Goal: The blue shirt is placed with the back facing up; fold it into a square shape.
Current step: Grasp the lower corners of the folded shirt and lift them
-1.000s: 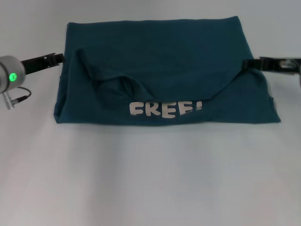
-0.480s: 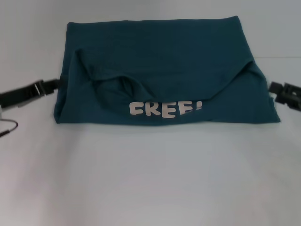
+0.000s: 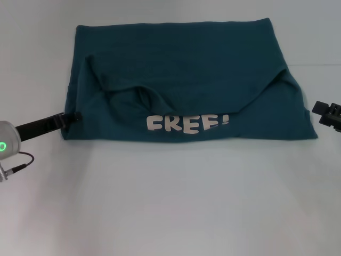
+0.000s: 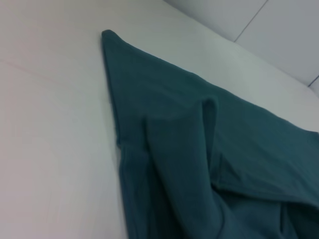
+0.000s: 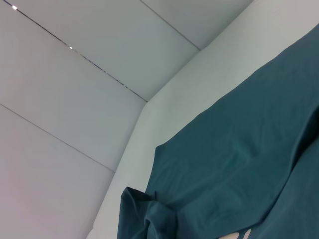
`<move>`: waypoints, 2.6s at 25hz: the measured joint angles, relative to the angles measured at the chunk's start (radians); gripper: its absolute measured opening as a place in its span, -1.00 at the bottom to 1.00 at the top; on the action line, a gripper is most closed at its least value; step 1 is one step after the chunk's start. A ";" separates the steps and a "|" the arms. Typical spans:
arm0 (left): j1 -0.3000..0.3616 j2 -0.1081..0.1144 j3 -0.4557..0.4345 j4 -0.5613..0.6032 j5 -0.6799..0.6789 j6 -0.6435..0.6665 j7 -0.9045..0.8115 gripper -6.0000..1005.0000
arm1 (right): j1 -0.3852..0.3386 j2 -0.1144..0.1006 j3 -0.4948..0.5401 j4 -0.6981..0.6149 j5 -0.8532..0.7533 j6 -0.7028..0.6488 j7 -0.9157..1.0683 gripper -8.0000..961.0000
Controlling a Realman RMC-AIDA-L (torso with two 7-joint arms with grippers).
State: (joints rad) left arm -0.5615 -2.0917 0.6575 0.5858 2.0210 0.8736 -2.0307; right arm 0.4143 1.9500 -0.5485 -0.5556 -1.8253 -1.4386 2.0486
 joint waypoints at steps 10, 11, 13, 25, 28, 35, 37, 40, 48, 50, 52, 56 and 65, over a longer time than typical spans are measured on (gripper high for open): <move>-0.013 0.000 0.022 -0.028 0.000 -0.041 0.017 -0.05 | -0.008 0.000 0.004 0.000 0.002 0.005 -0.002 0.59; -0.013 -0.001 0.022 -0.028 0.000 -0.044 0.017 -0.04 | -0.009 0.000 0.004 0.000 0.002 0.005 -0.002 0.59; -0.012 -0.001 0.021 -0.029 0.000 -0.049 0.017 -0.04 | -0.011 0.000 0.004 0.000 0.004 0.004 -0.002 0.59; -0.006 0.001 0.019 -0.011 0.004 -0.039 -0.005 0.01 | -0.014 0.000 0.027 0.000 0.007 -0.004 -0.002 0.59; -0.014 0.006 0.024 -0.003 0.038 -0.036 -0.051 0.03 | -0.010 0.000 0.027 0.000 0.007 -0.004 -0.002 0.59; -0.012 0.001 0.024 0.017 0.051 -0.035 -0.066 0.26 | -0.007 0.000 0.028 0.000 0.007 -0.005 0.002 0.59; -0.011 0.001 0.024 0.017 0.051 -0.034 -0.066 0.42 | -0.007 0.000 0.029 0.000 0.007 -0.003 0.003 0.59; -0.013 0.000 0.025 0.016 0.051 -0.033 -0.068 0.61 | -0.008 0.000 0.029 0.000 0.008 -0.001 0.004 0.58; -0.027 -0.008 0.025 0.008 0.045 -0.016 -0.072 0.74 | -0.010 0.000 0.030 0.000 0.008 0.002 0.005 0.58; -0.028 -0.011 0.025 0.005 0.047 -0.021 -0.070 0.74 | -0.011 0.000 0.030 0.000 0.008 0.002 0.005 0.58; -0.029 -0.014 0.025 -0.003 0.050 -0.035 -0.066 0.74 | -0.013 0.000 0.030 0.000 0.008 0.002 0.004 0.58; -0.029 -0.011 0.025 -0.028 0.051 -0.052 -0.062 0.74 | -0.017 0.000 0.030 0.000 0.008 0.003 0.003 0.58; -0.030 -0.017 0.051 -0.016 0.052 -0.042 -0.053 0.74 | -0.018 0.000 0.030 0.000 0.007 -0.003 0.004 0.58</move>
State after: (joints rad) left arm -0.5918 -2.1082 0.7085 0.5696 2.0725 0.8319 -2.0840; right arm 0.3959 1.9496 -0.5185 -0.5553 -1.8180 -1.4416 2.0523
